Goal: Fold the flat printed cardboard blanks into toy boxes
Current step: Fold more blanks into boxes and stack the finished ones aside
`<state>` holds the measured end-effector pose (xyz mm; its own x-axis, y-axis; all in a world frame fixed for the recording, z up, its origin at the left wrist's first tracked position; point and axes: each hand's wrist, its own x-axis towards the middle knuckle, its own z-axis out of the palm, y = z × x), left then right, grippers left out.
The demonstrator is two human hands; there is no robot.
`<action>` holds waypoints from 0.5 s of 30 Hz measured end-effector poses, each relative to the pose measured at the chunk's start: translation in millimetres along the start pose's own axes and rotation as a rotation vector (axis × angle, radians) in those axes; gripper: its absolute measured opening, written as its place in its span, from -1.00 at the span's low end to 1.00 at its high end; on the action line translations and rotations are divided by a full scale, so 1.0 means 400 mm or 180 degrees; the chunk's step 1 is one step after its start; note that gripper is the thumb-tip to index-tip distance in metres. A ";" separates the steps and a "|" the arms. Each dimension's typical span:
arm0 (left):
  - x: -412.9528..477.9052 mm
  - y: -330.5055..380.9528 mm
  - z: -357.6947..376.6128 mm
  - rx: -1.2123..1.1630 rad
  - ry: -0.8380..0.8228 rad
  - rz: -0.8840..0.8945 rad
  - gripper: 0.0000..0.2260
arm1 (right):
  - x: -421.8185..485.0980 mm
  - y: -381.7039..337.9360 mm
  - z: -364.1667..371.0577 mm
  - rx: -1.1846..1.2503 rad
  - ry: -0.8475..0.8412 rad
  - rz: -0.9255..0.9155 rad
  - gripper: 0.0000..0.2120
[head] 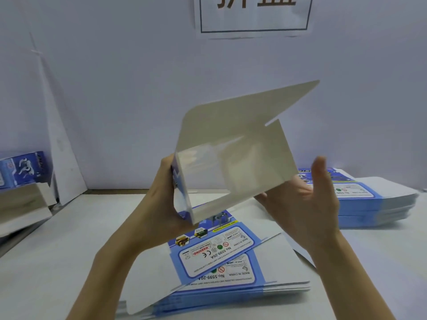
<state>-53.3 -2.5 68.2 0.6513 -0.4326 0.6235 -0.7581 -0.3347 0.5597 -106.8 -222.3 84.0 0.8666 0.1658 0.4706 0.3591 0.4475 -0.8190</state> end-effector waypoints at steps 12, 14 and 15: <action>0.013 0.004 0.004 -0.0264 -0.0263 -0.0228 -0.28 | 0.014 0.007 -0.010 -0.0016 0.0639 0.0155 -0.53; 0.013 0.001 -0.002 -0.0150 -0.0171 -0.0162 -0.27 | 0.012 0.007 -0.010 -0.0078 0.0674 0.0134 -0.58; 0.013 0.001 -0.004 -0.0072 -0.0121 -0.0119 -0.26 | 0.011 0.007 -0.010 -0.0107 0.0730 0.0114 -0.62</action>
<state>-50.3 -3.4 72.6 0.6772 -0.4518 0.5808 -0.7319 -0.3324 0.5948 -100.5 -223.9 82.6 0.9337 -0.0247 0.3572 0.3347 0.4147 -0.8461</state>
